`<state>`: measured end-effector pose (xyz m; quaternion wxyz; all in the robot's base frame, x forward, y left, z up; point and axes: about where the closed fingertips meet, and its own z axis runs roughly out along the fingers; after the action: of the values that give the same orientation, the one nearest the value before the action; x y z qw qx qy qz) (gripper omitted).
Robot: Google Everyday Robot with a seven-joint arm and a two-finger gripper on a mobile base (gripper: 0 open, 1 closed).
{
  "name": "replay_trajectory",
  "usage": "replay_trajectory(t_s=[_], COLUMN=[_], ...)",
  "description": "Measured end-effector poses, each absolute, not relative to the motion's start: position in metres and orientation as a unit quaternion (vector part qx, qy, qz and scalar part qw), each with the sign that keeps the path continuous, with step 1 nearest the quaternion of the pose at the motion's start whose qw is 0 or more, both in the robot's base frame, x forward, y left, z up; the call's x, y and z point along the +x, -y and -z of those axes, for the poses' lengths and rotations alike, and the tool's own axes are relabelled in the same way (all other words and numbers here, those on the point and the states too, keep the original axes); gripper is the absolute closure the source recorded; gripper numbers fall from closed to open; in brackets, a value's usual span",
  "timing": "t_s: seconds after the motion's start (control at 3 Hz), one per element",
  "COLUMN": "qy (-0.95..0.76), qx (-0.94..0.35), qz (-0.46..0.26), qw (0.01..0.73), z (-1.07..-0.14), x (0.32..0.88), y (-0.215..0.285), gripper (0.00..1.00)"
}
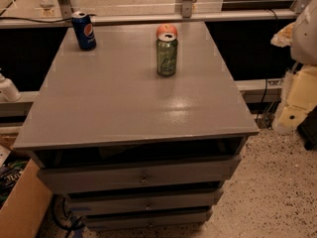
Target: Move green can near pepsi can
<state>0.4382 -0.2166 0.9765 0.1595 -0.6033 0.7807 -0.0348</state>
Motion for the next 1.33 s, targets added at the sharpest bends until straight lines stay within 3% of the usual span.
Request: replay_trajectory(t_s=[0.67,1.33], qy=[-0.782,-0.795], qx=[-0.596,-0.55], qz=[0.031,0.001], qw=[0.18,0.257], z=[-0.97,-0.935], x=[0.448,0.497], y=[0.211,0.192], gripper=[0.0,0.0])
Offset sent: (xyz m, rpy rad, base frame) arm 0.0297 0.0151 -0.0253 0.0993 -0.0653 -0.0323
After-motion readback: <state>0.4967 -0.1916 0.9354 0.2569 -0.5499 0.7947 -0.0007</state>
